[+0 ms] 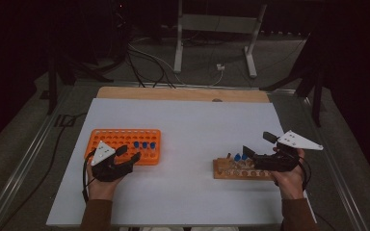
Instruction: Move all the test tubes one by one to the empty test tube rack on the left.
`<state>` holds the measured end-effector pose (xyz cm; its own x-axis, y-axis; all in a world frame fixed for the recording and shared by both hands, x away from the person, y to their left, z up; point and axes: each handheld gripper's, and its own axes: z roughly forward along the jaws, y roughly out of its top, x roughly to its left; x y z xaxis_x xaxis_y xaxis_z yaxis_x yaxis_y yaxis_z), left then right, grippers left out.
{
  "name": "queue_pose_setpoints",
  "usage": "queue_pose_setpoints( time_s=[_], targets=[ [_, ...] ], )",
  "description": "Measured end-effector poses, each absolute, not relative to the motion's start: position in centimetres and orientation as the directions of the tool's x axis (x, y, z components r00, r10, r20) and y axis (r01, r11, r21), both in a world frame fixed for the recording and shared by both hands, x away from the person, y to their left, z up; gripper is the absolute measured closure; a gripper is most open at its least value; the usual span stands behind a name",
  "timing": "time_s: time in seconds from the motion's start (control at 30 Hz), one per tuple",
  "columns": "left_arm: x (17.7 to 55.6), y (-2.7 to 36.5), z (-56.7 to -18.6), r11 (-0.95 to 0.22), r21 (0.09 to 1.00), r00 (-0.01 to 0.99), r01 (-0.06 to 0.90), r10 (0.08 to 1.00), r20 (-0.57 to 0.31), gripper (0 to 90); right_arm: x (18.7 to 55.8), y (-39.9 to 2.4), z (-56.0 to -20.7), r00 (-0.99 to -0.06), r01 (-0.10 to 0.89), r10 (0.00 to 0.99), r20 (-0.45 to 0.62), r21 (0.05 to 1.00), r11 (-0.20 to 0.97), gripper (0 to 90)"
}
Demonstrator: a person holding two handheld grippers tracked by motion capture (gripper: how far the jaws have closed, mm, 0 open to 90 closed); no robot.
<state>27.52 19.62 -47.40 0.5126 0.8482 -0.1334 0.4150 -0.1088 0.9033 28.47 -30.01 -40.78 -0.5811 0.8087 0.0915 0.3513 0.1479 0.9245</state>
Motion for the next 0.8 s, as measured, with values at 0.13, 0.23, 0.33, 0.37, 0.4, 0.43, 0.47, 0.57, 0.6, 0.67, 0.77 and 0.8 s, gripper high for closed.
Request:
queue_pose_setpoints(
  time_s=[0.13,0.23,0.33,0.37,0.4,0.43,0.47,0.57,0.6,0.67,0.77,0.8],
  targets=[
    [27.0,19.5,-46.8,-0.121,0.908,0.504,0.4,0.857,-0.108,20.5,28.5,-29.9,-41.2,-0.585,0.357,0.809,0.061,0.915,0.189,7.2],
    [26.8,19.5,-46.5,-0.114,0.912,0.503,0.394,0.857,-0.11,14.1,28.5,-30.0,-41.6,-0.589,0.36,0.807,0.055,0.911,0.201,13.2],
    [26.8,19.4,-46.3,-0.123,0.906,0.505,0.405,0.856,-0.109,3.9,28.5,-30.2,-42.0,-0.593,0.37,0.803,0.063,0.907,0.201,19.8],
    [26.8,19.3,-46.2,-0.125,0.907,0.503,0.403,0.858,-0.105,1.5,28.4,-30.3,-42.1,-0.598,0.37,0.799,0.062,0.906,0.206,23.8],
    [26.8,19.3,-46.2,-0.125,0.907,0.508,0.401,0.854,-0.107,1.2,28.4,-30.4,-42.2,-0.606,0.369,0.793,0.061,0.905,0.213,27.7],
    [26.8,19.2,-46.1,-0.127,0.909,0.512,0.398,0.852,-0.106,0.8,28.3,-30.5,-42.3,-0.614,0.369,0.787,0.062,0.904,0.217,31.6],
    [26.7,19.1,-46.1,-0.127,0.91,0.511,0.395,0.854,-0.102,0.8,28.2,-30.6,-42.4,-0.62,0.367,0.783,0.059,0.903,0.223,35.4],
    [26.7,19.2,-46.0,-0.122,0.914,0.515,0.388,0.851,-0.105,0.8,28.0,-30.6,-42.7,-0.65,0.36,0.758,0.057,0.901,0.241,44.3],
    [26.7,19.2,-46.0,-0.119,0.914,0.514,0.389,0.851,-0.108,0.8,27.9,-30.6,-42.8,-0.654,0.359,0.754,0.052,0.899,0.25,46.6],
    [26.7,19.2,-46.0,-0.117,0.912,0.51,0.392,0.853,-0.109,0.8,27.7,-30.6,-43.0,-0.664,0.359,0.746,0.051,0.897,0.259,50.0],
    [26.8,19.3,-46.0,-0.118,0.911,0.509,0.396,0.853,-0.111,0.8,27.4,-30.5,-43.3,-0.677,0.357,0.735,0.042,0.892,0.279,53.8],
    [26.8,19.3,-46.0,-0.117,0.911,0.509,0.396,0.854,-0.111,0.8,27.3,-30.5,-43.4,-0.68,0.358,0.732,0.043,0.89,0.281,54.8]
  ],
)
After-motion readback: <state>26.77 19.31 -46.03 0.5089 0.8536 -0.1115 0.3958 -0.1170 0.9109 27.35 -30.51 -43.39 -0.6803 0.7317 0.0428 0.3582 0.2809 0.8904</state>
